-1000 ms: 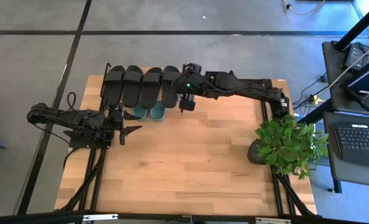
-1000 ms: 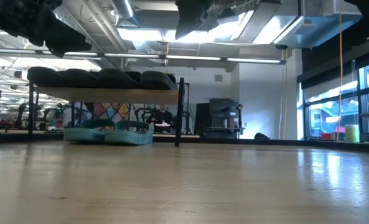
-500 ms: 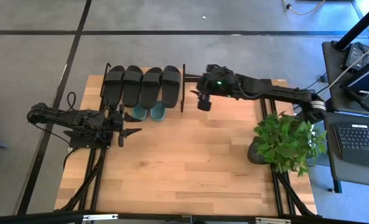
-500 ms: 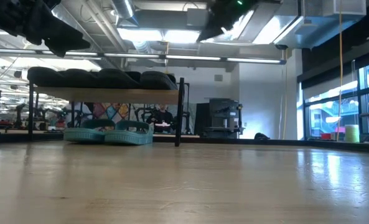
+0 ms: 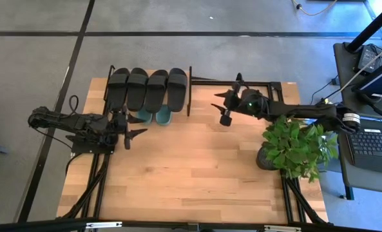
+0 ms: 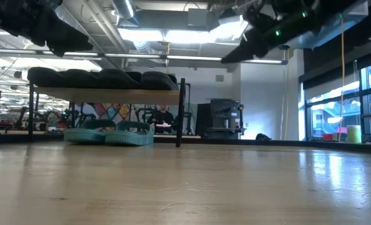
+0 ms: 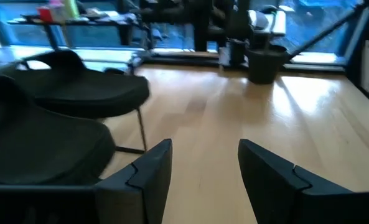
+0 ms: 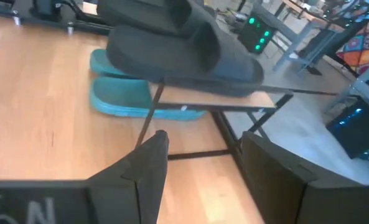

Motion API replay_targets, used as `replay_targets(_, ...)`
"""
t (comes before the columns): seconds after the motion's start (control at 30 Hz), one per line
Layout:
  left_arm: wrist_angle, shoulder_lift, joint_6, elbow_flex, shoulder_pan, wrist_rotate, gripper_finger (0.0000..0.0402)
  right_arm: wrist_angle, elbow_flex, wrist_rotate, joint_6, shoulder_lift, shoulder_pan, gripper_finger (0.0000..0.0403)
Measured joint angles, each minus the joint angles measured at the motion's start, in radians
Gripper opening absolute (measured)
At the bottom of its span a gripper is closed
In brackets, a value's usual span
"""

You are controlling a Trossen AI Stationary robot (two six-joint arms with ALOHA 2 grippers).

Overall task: Pick and place slides into the shelf
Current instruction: Adjust the black slipper on the shelf

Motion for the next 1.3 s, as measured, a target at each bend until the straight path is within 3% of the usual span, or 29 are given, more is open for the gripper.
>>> replay_targets(0.17, 0.095, 0.0, 0.032, 0.0, 0.001, -0.105, 0.0176, 0.143, -0.118, -0.063, 0.006, -0.006, -0.001, 0.0204)
replay_targets(0.4, 0.178, 0.039, 0.11, 0.001, 0.001, -0.097, 0.0176, 0.188, -0.212, -0.101, 0.046, -0.006, -0.001, 0.0204)
replay_targets(0.63, 0.215, 0.198, 0.132, 0.0, 0.037, -0.096, 0.0176, 0.216, -0.23, -0.101, 0.077, -0.006, -0.001, 0.0204)
replay_targets(0.83, 0.385, 0.339, 0.19, 0.003, 0.077, -0.094, 0.0176, 0.237, -0.23, -0.101, 0.079, -0.006, -0.001, 0.0204)
replay_targets(0.97, 0.402, 0.407, 0.211, 0.071, 0.108, -0.094, 0.0176, 0.236, -0.23, -0.101, 0.079, -0.006, -0.001, 0.0204)
replay_targets(1.1, 0.314, 0.476, 0.21, 0.189, 0.155, -0.094, 0.0176, 0.236, -0.23, -0.101, 0.084, -0.006, -0.001, 0.0204)
replay_targets(1.3, -0.045, 0.59, 0.135, 0.398, 0.215, -0.064, 0.0176, 0.233, -0.23, -0.101, 0.084, -0.006, -0.001, 0.0204)
